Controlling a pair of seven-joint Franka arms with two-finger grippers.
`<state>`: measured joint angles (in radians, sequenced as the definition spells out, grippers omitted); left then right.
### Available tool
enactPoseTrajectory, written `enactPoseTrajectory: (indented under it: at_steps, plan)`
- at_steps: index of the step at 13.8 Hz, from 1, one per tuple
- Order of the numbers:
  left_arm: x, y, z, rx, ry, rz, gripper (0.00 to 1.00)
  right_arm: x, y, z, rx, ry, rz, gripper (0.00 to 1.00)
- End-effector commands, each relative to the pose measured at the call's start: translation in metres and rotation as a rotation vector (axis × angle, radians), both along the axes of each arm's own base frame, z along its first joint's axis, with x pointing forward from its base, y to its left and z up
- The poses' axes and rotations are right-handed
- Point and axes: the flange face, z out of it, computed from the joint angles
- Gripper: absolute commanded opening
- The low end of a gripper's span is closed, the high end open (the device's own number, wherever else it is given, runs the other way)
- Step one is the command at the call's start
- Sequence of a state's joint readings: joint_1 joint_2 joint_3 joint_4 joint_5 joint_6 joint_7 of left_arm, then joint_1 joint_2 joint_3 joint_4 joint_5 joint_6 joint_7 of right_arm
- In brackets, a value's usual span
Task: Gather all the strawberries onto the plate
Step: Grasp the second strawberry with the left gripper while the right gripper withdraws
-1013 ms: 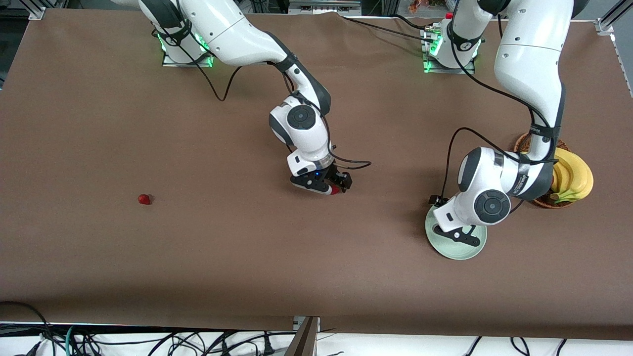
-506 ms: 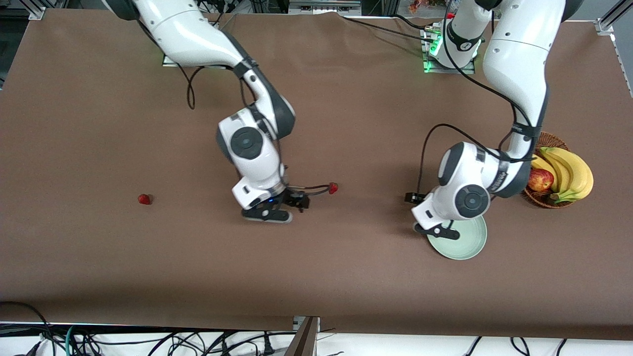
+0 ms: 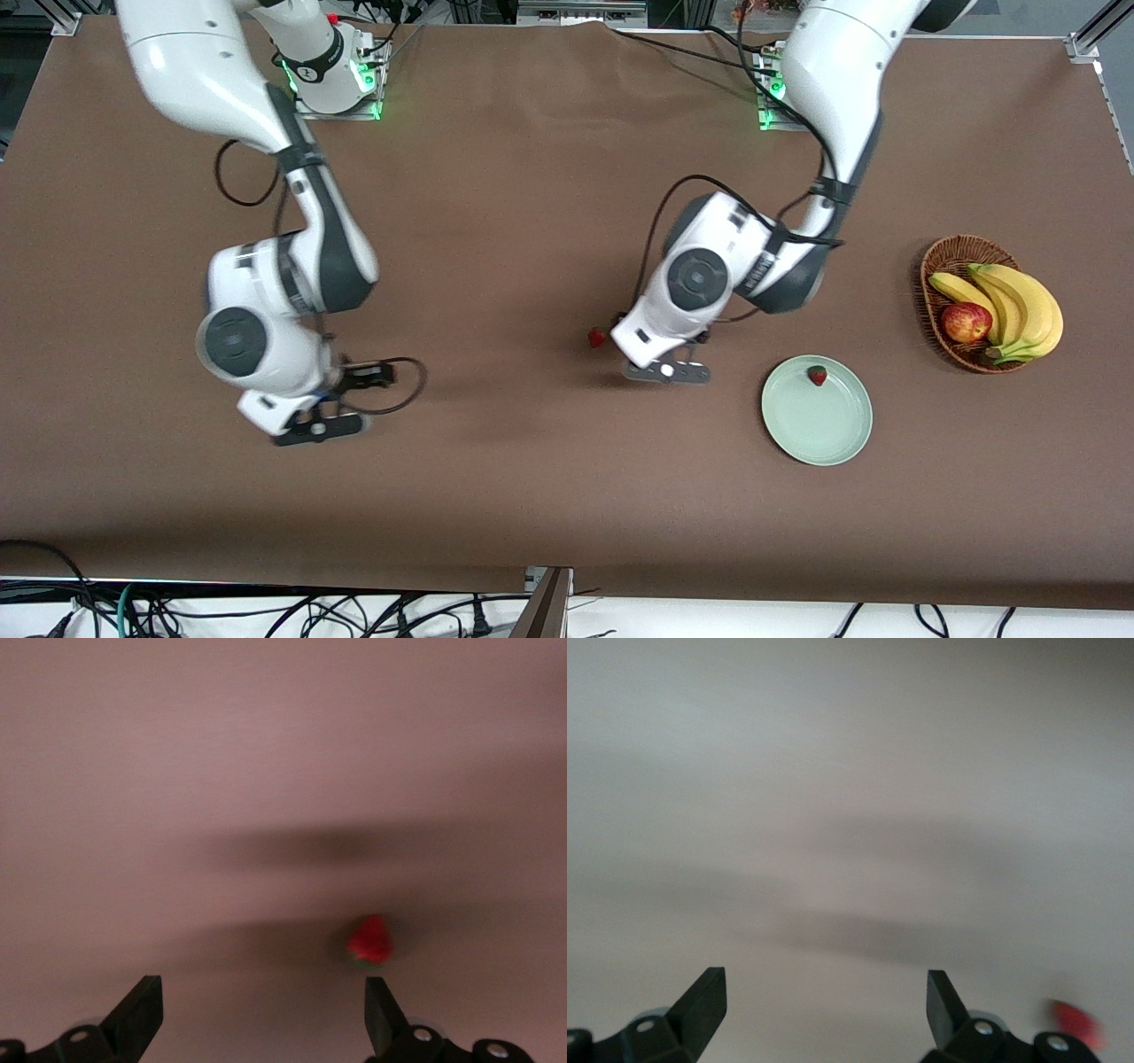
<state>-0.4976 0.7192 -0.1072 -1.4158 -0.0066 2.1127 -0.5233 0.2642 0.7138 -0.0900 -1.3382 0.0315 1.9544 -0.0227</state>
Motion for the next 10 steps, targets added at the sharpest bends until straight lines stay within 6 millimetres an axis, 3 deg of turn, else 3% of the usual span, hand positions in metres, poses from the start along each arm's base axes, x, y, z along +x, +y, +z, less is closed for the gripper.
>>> enactPoseTrajectory:
  at_steps: [1,3,5,7,10]
  plan:
    - [-0.005,-0.023,-0.032,-0.054,-0.088,0.054,1.0,-0.012,-0.064,-0.014,-0.009,0.06,0.04,1.0]
    - [-0.025,-0.045,-0.043,-0.038,-0.08,0.089,1.0,-0.016,-0.113,-0.034,-0.009,0.073,0.085,1.0]
    - [-0.033,-0.045,-0.059,0.02,-0.098,0.042,1.0,-0.027,-0.15,-0.06,0.0,0.072,0.096,1.0]
    - [-0.04,-0.052,-0.073,0.038,-0.099,0.023,1.0,-0.038,-0.172,-0.079,0.004,0.07,0.099,1.0]
    - [-0.046,-0.06,-0.092,0.025,-0.107,0.023,1.0,-0.059,-0.182,-0.096,0.005,0.042,0.097,1.0]
